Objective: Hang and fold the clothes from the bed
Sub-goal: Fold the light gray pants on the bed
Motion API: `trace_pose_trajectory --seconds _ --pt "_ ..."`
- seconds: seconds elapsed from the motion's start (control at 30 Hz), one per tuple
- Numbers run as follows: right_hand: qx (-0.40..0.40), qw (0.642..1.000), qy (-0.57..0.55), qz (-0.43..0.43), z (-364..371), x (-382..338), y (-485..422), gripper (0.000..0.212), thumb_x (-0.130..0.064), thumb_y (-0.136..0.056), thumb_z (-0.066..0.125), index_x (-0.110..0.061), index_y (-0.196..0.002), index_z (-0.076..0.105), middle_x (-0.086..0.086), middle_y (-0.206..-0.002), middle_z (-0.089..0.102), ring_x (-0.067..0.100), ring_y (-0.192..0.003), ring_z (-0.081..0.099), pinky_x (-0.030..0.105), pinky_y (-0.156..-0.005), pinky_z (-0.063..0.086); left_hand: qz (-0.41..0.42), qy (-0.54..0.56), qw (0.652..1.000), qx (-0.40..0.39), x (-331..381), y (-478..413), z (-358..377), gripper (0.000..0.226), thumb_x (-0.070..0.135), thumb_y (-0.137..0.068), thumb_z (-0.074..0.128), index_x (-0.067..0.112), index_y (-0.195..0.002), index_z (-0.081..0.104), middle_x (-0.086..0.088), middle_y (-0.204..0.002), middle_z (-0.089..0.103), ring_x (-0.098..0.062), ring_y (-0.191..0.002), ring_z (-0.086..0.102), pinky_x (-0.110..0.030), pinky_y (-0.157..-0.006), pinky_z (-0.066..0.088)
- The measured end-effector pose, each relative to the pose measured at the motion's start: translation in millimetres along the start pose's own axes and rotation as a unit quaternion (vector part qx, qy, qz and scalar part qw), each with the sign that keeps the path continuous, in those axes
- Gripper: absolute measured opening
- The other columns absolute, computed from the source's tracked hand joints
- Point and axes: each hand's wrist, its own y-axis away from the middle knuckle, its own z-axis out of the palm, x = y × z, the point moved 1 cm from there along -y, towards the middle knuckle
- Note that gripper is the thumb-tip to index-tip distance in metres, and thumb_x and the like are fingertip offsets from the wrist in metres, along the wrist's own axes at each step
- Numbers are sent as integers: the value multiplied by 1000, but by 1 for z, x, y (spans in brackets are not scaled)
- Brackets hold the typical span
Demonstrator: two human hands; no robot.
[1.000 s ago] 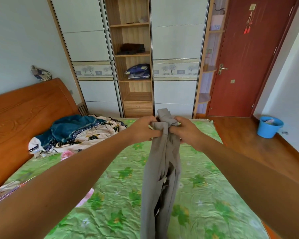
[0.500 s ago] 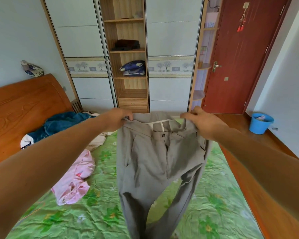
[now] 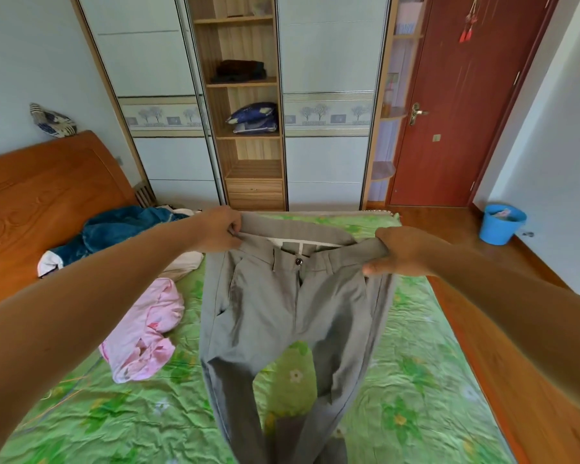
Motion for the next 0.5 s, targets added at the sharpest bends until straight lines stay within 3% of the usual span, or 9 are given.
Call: trace_pose_trajectory --seconds 0.13,0.23,0.3,0.37,0.43,0.5 --pt "93 995 -29 -33 4 -4 -1 35 -48 -101 50 -20 -83 42 -2 -71 49 22 -67 49 35 -57 28 50 3 999 -5 -3 8 1 22 23 -80 80 23 -87 58 3 -95 55 -13 -85 51 -31 -75 42" --pt "153 987 -31 -38 4 -3 -1 14 -28 -104 53 -20 -109 43 -7 -65 45 26 -68 50 35 -59 35 66 -4 998 13 -7 10 0 25 20 -84 78 27 -80 54 1 -92 55 -13 -84 48 -30 -72 34" --pt "155 987 7 -45 5 0 -1 34 -17 -102 51 -33 -128 36 -3 -74 52 27 -72 55 38 -64 48 63 16 997 35 -10 12 -2 30 16 -85 76 28 -76 50 1 -90 54 -14 -83 48 -28 -68 34" --pt "125 989 60 -59 5 4 -1 57 -5 -95 53 -42 -135 34 1 -99 58 28 -84 61 42 -70 55 43 29 996 66 -15 14 -6 21 11 -86 73 20 -81 55 -2 -88 57 -19 -82 51 -26 -68 36" --pt "101 987 114 -60 2 6 1 73 1 -90 52 -44 -143 30 1 -116 56 28 -94 63 38 -69 53 22 19 997 76 -19 17 -11 12 9 -86 69 12 -85 57 -5 -87 60 -23 -81 53 -30 -68 41" --pt "88 975 193 -66 -5 5 5 81 2 -89 48 -44 -148 14 3 -114 53 28 -89 62 35 -61 47 14 6 998 67 -21 21 -16 16 8 -86 66 17 -80 54 -5 -83 59 -24 -79 53 -40 -72 45"
